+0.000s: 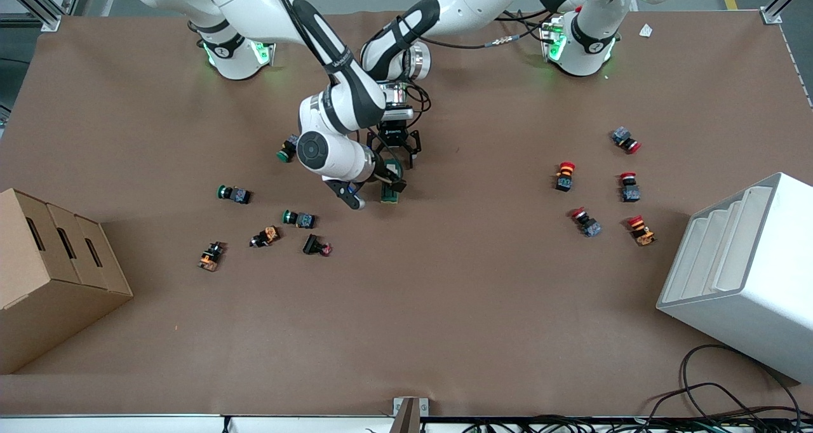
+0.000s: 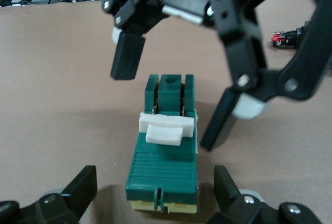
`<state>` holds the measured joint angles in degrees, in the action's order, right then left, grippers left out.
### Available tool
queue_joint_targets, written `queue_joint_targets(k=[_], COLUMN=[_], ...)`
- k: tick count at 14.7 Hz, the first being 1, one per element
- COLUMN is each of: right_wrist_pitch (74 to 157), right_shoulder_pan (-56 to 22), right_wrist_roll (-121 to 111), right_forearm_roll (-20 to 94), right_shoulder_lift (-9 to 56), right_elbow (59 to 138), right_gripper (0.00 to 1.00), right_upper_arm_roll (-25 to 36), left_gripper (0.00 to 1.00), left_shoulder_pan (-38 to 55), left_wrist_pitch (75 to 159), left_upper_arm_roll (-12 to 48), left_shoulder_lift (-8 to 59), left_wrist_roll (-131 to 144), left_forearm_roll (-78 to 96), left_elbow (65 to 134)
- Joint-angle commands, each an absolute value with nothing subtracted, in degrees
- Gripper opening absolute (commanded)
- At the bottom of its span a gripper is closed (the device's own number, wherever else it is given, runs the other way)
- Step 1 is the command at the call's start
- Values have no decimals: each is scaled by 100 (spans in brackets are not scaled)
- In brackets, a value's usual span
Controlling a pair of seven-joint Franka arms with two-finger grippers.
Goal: Close load switch with both arms
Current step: 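Flip the white lever over with the right gripper toward the closed position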
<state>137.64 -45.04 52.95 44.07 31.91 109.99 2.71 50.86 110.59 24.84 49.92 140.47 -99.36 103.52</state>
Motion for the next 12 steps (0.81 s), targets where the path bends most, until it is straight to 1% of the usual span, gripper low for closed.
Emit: queue_joint_targets(k=[1, 3, 5, 12], right_wrist_pitch=[14114, 14282, 14274, 14142], right_shoulder_pan=[-4763, -4860, -4852, -4580], right_wrist_roll=[5317, 5317, 5326, 5265], right_forearm_roll=[4745, 4816, 4843, 4825], right_shoulder_lift=[3374, 3463, 3489, 3463], right_elbow=[10986, 10951, 10907, 10600], right_gripper=[100, 100, 100, 100], right_upper_arm_roll=[325, 325, 325, 351], left_gripper=[99, 99, 99, 99], left_shoulder_pan=[5115, 5115, 5115, 5080], left_wrist_pitch=[11136, 11136, 11136, 11136], left_upper_arm_roll=[2479, 2479, 2479, 2479], left_shoulder_lift=[5229, 5229, 5229, 5194], left_wrist_roll=[14089, 14089, 14089, 14089], left_forearm_roll=[-9984, -9984, -9984, -9984], left_elbow=[10310, 10318, 10318, 10310])
